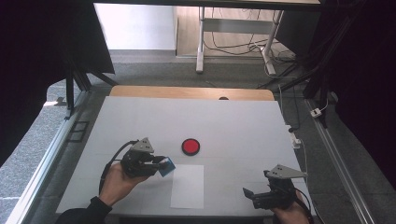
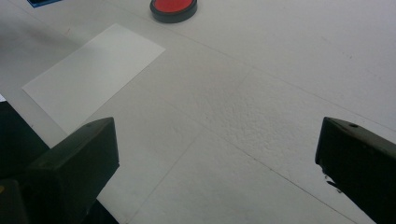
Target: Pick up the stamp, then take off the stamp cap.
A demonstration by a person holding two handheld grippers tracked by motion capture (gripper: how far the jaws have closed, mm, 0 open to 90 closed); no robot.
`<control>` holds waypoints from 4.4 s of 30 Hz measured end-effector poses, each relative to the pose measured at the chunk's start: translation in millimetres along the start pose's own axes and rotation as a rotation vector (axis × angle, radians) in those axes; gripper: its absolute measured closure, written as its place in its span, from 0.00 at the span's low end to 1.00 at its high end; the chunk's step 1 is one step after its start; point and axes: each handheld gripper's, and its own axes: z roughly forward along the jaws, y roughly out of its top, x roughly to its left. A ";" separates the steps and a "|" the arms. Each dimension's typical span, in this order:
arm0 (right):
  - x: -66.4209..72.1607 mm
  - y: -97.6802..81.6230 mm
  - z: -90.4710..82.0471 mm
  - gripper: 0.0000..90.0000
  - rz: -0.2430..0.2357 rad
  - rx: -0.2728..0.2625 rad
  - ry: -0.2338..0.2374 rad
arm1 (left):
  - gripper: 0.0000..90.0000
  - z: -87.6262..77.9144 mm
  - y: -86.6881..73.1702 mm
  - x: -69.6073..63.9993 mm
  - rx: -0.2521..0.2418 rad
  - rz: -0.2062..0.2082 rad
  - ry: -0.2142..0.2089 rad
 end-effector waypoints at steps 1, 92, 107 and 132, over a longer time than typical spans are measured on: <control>0.0 0.0 0.0 0.00 0.000 0.000 0.000 | 0.78 -0.9 1.5 1.4 -0.003 -0.004 -0.010; 58.5 57.7 58.9 0.00 -0.230 -0.016 0.446 | 0.78 -12.0 36.8 -22.0 -0.185 0.243 -0.274; 75.3 81.5 87.8 0.00 -0.270 -0.002 0.554 | 0.78 -9.4 36.3 -23.2 -0.199 0.267 -0.338; 79.0 91.9 95.7 0.42 -0.321 0.000 0.655 | 0.78 -9.3 35.6 -24.3 -0.208 0.318 -0.366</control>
